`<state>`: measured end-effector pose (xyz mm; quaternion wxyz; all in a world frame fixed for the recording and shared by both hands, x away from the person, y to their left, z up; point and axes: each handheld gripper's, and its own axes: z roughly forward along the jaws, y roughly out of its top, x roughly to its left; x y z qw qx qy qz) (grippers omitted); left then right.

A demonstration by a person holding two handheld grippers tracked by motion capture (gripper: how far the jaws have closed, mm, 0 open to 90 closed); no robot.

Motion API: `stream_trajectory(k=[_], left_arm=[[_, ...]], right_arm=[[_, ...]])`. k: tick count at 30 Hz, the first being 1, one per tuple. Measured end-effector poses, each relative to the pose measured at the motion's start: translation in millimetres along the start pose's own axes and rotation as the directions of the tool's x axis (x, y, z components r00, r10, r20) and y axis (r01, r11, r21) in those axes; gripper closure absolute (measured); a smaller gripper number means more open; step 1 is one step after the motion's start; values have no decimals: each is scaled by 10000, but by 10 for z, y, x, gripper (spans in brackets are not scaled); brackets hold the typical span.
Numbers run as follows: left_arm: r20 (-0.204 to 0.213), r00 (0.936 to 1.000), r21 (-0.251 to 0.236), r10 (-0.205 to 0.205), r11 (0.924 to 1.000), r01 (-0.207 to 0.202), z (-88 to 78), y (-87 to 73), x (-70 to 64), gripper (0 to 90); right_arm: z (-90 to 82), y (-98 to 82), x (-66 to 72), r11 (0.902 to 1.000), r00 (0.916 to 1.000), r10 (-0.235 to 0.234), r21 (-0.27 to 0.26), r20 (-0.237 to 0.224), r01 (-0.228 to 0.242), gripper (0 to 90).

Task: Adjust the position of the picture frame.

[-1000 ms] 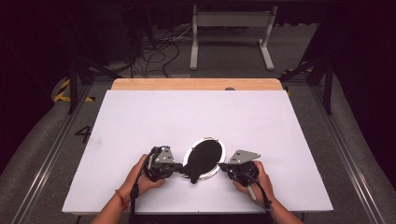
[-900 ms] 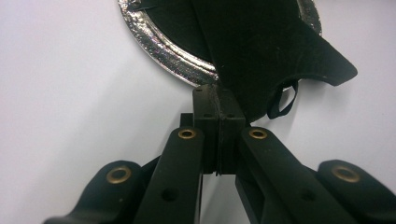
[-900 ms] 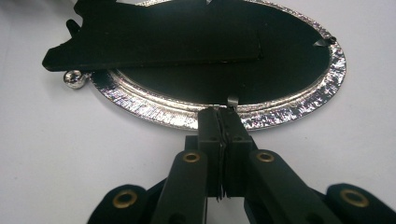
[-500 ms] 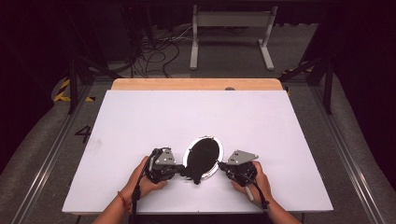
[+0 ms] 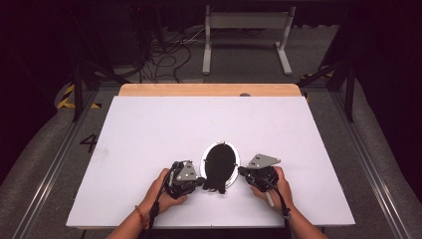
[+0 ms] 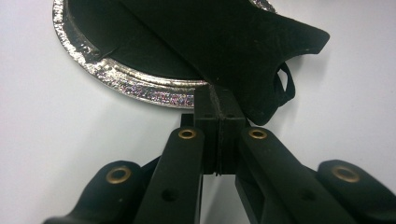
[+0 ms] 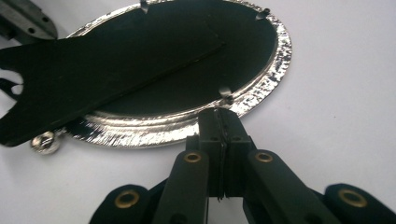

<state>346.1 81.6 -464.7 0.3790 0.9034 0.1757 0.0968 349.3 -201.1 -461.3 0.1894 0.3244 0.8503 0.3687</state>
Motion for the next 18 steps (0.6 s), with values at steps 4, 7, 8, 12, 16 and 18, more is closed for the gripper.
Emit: stream_trajectory(k=[4,7,8,12,16,18], left_arm=[[84,9999,-135,-151,9998,152,2,-19,10,899],[108,9995,-185,-287,9994,289,10,-17,9,899],[68,9995,-219,-296,9993,297,18,-10,-1,899],[-17,9998,-218,-187,9996,187,49,22,-24,899],[79,9997,-215,-217,9995,219,54,28,-9,898],[20,9995,-194,-307,9993,308,59,34,-27,899]], right_arm=[[-51,-26,52,9997,9995,-208,102,-257,211,889],[-69,-39,70,9998,9989,-169,111,-426,174,889],[-69,-39,73,9997,9990,-189,113,-411,194,889],[-68,-40,52,9999,9984,-103,104,-547,109,887],[-66,-40,45,9998,9989,-171,97,-437,176,882],[-66,-40,38,9998,9992,-175,99,-371,179,881]])
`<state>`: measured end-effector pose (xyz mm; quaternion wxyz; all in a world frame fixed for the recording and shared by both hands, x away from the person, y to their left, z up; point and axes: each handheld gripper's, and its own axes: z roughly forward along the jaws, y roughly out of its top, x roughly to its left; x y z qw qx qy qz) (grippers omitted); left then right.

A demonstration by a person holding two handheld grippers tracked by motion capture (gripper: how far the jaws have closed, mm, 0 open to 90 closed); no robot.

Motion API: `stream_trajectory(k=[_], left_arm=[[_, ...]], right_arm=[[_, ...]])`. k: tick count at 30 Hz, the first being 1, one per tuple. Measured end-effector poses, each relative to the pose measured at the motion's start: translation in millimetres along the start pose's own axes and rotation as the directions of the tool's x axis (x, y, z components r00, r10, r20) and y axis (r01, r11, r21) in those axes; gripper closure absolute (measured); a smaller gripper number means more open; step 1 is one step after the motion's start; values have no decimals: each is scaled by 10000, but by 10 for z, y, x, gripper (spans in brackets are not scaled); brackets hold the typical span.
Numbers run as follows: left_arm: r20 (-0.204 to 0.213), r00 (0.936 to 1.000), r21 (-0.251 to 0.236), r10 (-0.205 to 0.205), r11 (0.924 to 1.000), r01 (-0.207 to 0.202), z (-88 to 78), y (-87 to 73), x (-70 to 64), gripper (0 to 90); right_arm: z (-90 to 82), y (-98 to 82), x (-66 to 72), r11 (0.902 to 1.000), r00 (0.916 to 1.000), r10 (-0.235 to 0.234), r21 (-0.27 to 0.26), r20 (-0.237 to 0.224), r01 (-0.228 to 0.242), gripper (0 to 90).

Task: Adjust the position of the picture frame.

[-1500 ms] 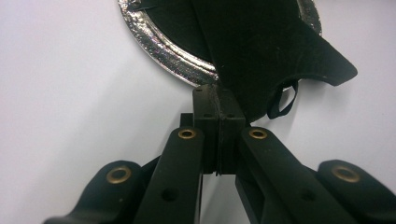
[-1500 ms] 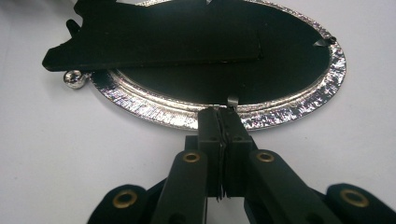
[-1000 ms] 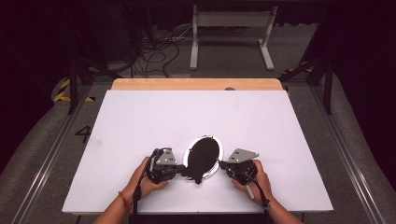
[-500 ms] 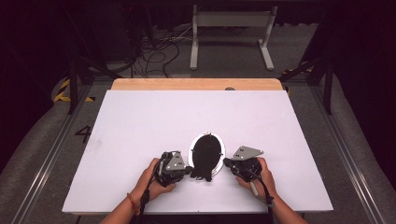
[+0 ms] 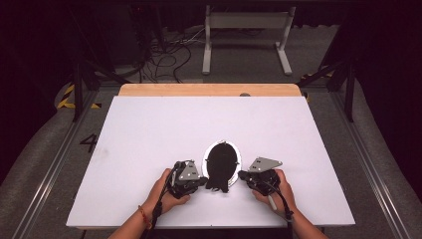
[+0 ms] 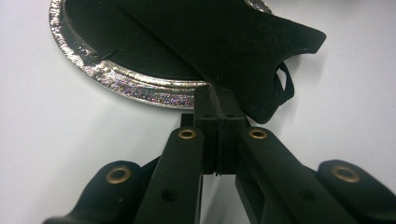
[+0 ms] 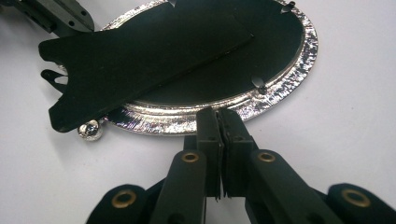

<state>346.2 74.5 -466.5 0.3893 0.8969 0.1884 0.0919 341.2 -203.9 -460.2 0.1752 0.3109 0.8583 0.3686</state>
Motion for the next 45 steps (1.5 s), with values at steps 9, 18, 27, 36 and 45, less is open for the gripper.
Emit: stream_trajectory(k=[9,18,27,36,45], left_arm=[[-32,10000,-51,30,10000,-31,42,37,3,898],[109,9999,-54,-33,10000,34,80,78,-4,899],[252,9996,-63,-83,9999,84,92,89,6,898],[-210,9992,7,344,9994,-344,29,78,-30,875],[-801,9967,-755,-128,9971,67,-315,-9,75,641]], right_arm=[[9,-8,-78,9996,9996,259,-79,131,-258,888],[10,-9,-111,9996,9991,288,-81,313,-285,889],[18,-15,-154,9990,9983,423,-152,404,-417,891],[-52,-41,-167,9985,9977,494,-258,457,-483,842],[-313,-89,-280,9946,9977,666,-794,-113,-673,749]])
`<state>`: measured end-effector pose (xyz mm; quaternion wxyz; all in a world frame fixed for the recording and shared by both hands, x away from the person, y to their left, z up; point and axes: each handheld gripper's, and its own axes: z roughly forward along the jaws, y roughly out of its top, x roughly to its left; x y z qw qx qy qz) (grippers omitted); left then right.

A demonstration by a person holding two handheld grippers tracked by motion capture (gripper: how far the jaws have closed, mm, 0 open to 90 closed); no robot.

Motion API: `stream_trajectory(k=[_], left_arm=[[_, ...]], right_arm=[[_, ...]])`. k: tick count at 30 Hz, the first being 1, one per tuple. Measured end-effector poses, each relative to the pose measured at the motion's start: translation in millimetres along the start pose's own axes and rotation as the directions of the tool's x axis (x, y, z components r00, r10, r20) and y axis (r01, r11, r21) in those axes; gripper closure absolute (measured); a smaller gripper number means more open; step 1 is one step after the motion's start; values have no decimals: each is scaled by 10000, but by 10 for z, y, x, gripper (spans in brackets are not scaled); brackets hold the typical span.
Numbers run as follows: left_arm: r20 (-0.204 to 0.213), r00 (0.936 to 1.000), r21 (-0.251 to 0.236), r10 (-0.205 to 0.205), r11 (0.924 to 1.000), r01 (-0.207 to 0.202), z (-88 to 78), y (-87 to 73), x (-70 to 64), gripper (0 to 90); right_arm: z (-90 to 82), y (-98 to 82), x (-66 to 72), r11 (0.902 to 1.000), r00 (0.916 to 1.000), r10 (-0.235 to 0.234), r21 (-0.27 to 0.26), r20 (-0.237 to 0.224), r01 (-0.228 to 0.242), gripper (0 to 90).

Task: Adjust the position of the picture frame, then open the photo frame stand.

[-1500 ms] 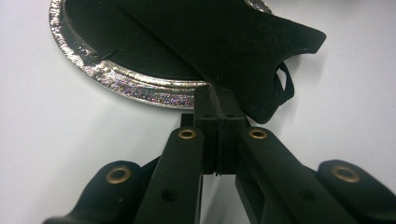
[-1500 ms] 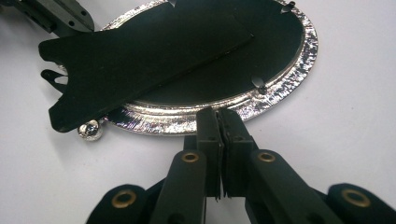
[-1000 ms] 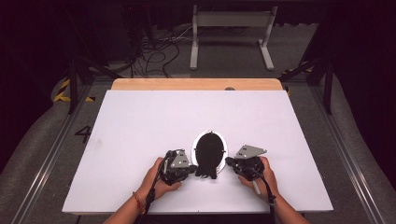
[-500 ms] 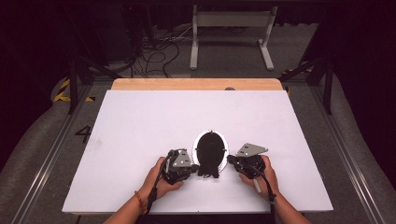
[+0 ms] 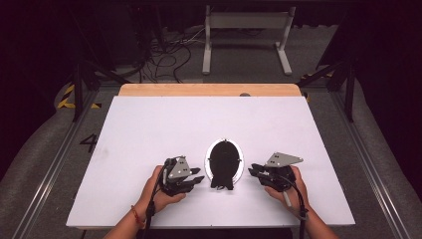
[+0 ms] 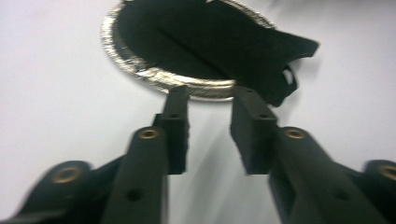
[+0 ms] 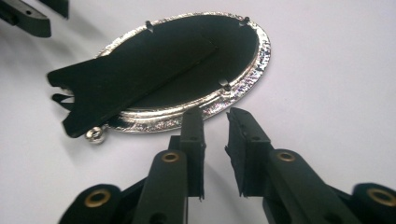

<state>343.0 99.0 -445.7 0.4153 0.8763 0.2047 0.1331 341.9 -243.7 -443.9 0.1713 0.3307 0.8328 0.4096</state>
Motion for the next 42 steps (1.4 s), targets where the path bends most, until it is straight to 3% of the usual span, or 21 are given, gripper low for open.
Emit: stream_trajectory(k=[5,7,8,9,13,17,19,21,23,27,35,42], left_arm=[[-109,9996,-115,-269,9996,267,-105,-45,13,564],[-460,9977,-85,-499,9987,496,-131,-99,-15,453],[-463,9979,42,-449,9990,452,-146,-134,-37,405],[-716,9974,300,-85,9995,107,-181,-198,-74,361],[-796,9966,334,-214,9992,241,-355,-377,-65,314],[-1335,9887,525,-679,9958,755,-510,-568,47,256],[-1464,9813,169,-1254,9915,1292,-562,-588,112,227],[-1591,9759,16,-1495,9884,1517,-592,-582,143,203],[-1598,9777,-26,-1359,9905,1373,-614,-575,147,203],[-1589,9764,-54,-1465,9891,1475,-572,-578,139,203],[-1318,9851,493,-1101,9919,1174,-387,-563,96,203],[-1367,9838,566,-1162,9906,1249,-387,-578,89,198]], right_arm=[[-76,5,-16,9999,9997,-163,43,-155,164,719],[-87,2,-28,9987,9992,-383,340,-63,385,712],[-90,-2,-37,9985,9993,-346,416,-133,351,704],[-93,-13,-46,9975,9987,-375,593,-335,394,696],[-107,-25,-43,9977,9987,-256,620,-446,283,671],[-101,-21,-10,9972,9982,-254,695,-543,291,657],[-95,-6,14,9969,9975,-293,704,-647,339,655],[-83,13,51,9962,9967,-326,784,-750,385,656],[-61,26,92,9956,9946,-390,807,-961,469,656],[-13,34,174,9935,9903,-524,938,-1285,648,656],[39,49,332,9882,9859,-817,1168,-1458,991,676],[144,96,541,9756,9765,-1375,1479,-1658,1624,699]])
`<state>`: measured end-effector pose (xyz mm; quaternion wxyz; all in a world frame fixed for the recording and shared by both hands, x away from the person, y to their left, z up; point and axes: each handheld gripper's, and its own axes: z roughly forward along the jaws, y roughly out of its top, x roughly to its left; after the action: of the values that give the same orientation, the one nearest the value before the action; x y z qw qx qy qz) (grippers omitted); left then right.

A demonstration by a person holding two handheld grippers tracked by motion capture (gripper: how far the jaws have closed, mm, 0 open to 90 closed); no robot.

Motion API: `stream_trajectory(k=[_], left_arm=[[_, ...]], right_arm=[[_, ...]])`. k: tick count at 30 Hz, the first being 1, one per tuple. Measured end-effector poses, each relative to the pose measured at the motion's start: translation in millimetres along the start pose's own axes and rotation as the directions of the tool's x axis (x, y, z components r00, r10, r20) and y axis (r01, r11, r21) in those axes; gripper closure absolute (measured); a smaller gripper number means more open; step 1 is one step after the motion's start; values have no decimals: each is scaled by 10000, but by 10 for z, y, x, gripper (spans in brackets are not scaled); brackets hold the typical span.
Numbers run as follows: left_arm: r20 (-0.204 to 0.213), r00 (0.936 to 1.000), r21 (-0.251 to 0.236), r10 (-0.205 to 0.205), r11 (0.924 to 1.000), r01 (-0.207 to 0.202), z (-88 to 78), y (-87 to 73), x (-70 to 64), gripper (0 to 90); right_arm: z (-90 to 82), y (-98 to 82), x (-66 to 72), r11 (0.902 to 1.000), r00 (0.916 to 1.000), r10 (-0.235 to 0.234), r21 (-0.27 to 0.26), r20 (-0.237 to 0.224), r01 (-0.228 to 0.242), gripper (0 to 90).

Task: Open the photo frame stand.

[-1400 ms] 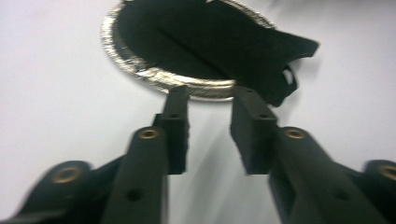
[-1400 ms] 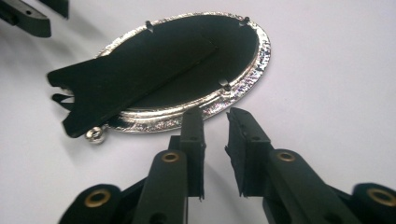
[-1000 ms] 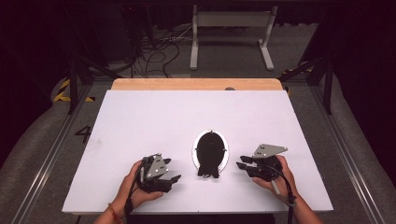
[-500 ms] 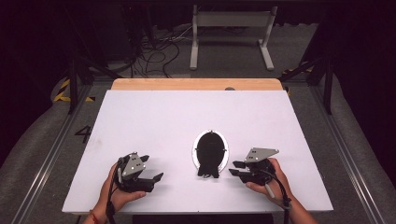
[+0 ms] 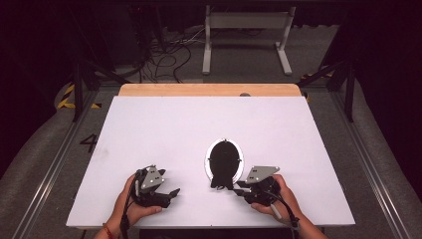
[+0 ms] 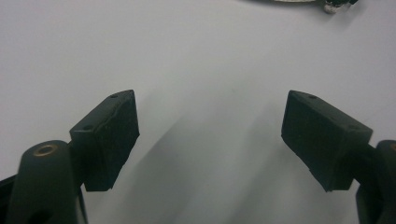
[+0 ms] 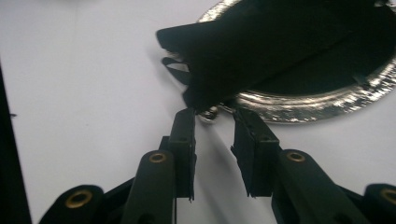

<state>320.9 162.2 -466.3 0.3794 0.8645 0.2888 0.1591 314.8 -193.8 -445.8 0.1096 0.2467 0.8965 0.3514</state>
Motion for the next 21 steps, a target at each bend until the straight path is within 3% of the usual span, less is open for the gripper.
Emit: stream_trajectory(k=[7,12,16,21], left_arm=[[220,9996,-52,-195,9998,196,25,0,14,192],[258,9996,-25,-78,10000,79,29,11,-1,192],[282,9996,62,6,10000,-8,46,23,-25,189],[292,9995,106,97,9999,-100,59,31,-31,188]], right_arm=[[86,31,71,9988,9995,265,400,175,-272,677],[98,57,86,9977,9980,430,513,452,-453,684],[110,89,145,9971,9968,338,658,725,-386,738],[108,92,148,9964,9958,512,637,758,-560,741]])
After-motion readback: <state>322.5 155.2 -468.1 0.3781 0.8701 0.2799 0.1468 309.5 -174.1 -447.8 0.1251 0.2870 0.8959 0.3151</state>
